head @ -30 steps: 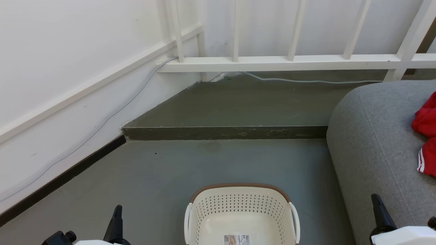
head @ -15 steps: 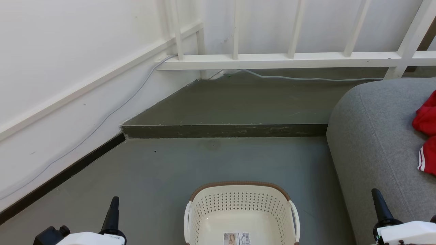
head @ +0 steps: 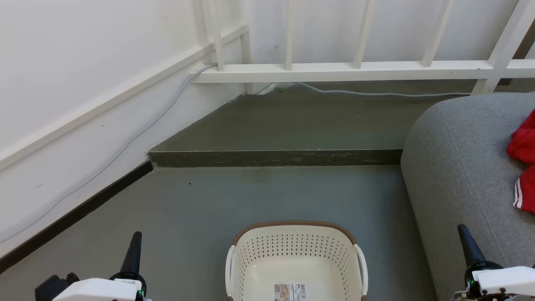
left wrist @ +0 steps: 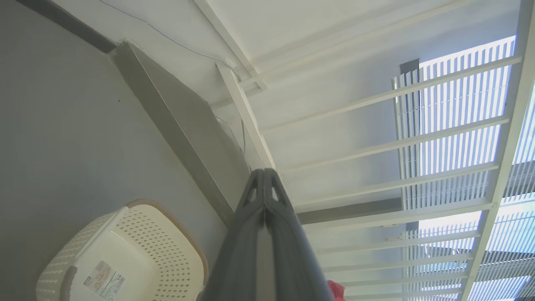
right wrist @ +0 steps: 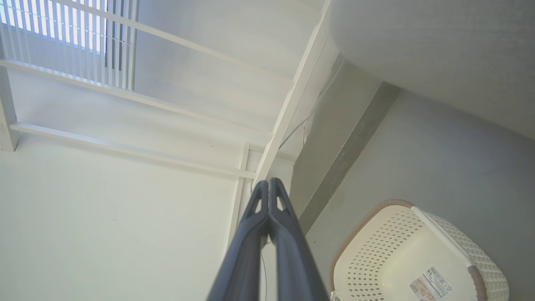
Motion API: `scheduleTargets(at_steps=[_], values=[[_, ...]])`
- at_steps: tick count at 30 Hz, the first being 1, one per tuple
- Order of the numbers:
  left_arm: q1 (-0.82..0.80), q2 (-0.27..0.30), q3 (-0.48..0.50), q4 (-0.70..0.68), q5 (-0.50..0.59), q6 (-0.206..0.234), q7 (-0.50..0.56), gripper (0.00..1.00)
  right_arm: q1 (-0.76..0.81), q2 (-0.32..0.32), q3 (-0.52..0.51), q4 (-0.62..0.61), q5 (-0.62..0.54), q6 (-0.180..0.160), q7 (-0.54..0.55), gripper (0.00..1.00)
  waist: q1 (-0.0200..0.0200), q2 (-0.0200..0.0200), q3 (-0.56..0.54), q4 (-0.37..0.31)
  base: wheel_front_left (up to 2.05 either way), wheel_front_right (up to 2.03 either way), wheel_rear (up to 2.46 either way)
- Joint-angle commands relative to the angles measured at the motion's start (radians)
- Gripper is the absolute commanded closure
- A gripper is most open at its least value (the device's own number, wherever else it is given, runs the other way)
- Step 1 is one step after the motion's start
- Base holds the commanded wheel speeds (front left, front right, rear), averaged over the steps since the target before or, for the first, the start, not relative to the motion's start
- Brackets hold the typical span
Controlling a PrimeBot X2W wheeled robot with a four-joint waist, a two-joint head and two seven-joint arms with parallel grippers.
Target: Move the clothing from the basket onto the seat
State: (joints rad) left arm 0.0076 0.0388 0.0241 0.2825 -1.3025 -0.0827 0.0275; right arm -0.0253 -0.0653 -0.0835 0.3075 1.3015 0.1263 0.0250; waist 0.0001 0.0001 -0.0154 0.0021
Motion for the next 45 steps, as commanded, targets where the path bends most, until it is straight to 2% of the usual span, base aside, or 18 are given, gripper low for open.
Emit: scheduleTargets(at_steps=[1,28,45], values=[[-0.060,0.009,0.035,-0.029,-0.031,-0.013,0.008,1.00,-0.048,-0.009,0.009,-0.035,0.033,0.004,0.013,1.00,0.0000,-0.0001,0.001,0.000,0.00,0.00,0.00],[-0.115,0.011,0.089,-0.037,-0.304,-0.048,0.085,1.00,-0.082,0.015,-0.030,-0.062,0.305,0.004,0.088,1.00,0.0000,-0.0001,0.018,-0.002,0.00,0.00,0.00],[-0.116,0.011,0.089,-0.037,-0.306,-0.048,0.086,1.00,-0.083,0.015,-0.031,-0.063,0.307,0.004,0.088,1.00,0.0000,-0.0001,0.019,-0.002,0.00,0.00,0.00]])
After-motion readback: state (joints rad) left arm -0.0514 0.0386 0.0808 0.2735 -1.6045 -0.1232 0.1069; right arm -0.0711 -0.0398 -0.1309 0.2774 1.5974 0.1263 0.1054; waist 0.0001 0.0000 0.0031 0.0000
